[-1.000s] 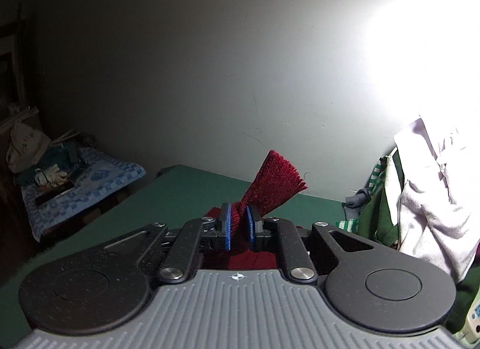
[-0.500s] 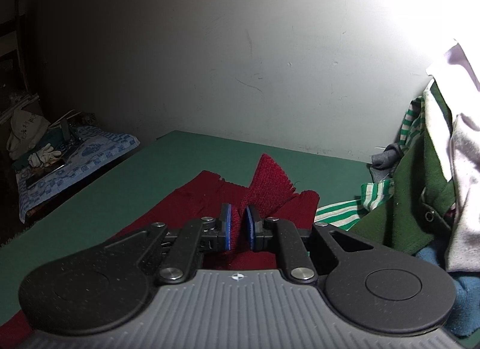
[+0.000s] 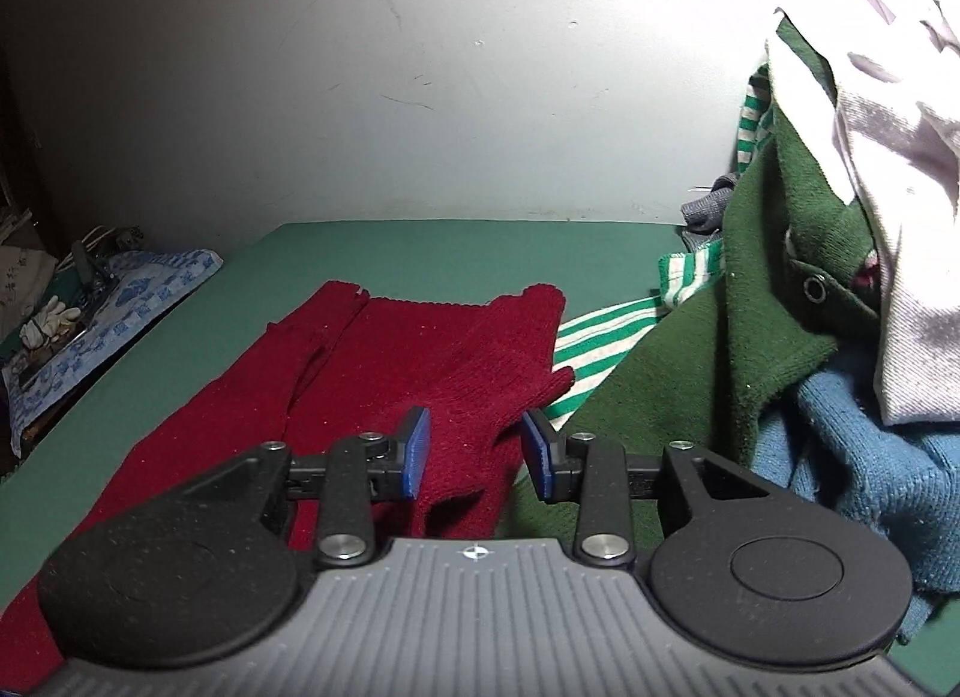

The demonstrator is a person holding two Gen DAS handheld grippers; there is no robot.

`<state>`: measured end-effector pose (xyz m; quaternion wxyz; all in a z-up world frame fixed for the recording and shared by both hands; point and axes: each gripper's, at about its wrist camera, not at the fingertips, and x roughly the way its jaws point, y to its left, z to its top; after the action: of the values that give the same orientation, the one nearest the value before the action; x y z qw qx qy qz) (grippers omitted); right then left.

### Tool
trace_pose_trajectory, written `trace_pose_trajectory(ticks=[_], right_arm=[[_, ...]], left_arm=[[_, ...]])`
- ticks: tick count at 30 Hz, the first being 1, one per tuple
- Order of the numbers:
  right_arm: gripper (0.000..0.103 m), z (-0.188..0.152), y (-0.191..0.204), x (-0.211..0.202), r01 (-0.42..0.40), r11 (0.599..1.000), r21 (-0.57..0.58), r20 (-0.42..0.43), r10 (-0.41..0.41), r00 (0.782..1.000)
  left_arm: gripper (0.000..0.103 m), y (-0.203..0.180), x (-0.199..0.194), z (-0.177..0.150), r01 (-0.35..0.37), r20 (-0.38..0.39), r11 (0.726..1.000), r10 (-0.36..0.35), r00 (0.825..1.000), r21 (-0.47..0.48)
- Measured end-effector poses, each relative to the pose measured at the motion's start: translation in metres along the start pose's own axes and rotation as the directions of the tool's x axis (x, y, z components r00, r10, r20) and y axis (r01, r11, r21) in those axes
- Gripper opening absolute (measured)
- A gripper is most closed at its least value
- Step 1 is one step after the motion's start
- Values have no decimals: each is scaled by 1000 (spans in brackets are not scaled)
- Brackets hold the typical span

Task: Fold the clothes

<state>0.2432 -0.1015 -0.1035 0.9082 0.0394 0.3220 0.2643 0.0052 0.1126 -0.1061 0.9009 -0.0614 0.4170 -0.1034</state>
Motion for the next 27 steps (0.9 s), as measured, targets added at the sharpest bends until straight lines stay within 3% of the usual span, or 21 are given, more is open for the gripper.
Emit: trace_pose_trajectory(ticks=[4,5,6,7,11,12,13,14,16,20,22,24,27], right_arm=[[37,1,-7,4,-10,997,73,10,9,1000],[38,1,-7,8,-6,996,85,10,5,1000],[38,2,-6,12,-2,995,97,10,1,1000],[38,1,-5,16,4,994,108,8,-5,1000],[36,-3,-1,33,39,989,142,-20,-36,999],[30,-4,1,36,47,989,142,-24,-44,999],[13,-5,4,37,53,991,125,-22,-50,998],[6,-5,7,37,56,993,103,-14,-55,998],[5,-4,16,33,43,998,42,27,-45,999],[5,6,25,24,-57,998,10,80,56,995],[5,9,30,22,-71,997,-21,104,72,992],[5,7,31,31,-30,999,-34,87,33,996],[8,-3,23,52,64,998,-7,-5,-64,998]], left_arm=[[47,8,18,2,64,-28,996,-66,997,-63],[34,9,21,1,69,-32,995,-72,997,-73],[29,8,23,-1,65,-33,995,-68,997,-77],[28,9,23,-2,68,-28,994,-71,997,-87],[9,16,19,-4,89,-11,986,-92,996,-142],[7,17,18,-4,92,-8,984,-94,996,-149],[7,15,16,-5,88,0,986,-89,996,-144],[6,13,14,-5,84,8,987,-83,996,-139],[6,8,7,-6,77,28,989,-74,997,-127],[6,0,-21,-7,59,100,993,-49,994,-100],[6,-4,-28,-10,17,117,998,-9,993,-69],[6,-5,-27,-15,-10,104,999,15,994,-48],[6,-3,-8,-23,-31,27,998,32,999,-56]])
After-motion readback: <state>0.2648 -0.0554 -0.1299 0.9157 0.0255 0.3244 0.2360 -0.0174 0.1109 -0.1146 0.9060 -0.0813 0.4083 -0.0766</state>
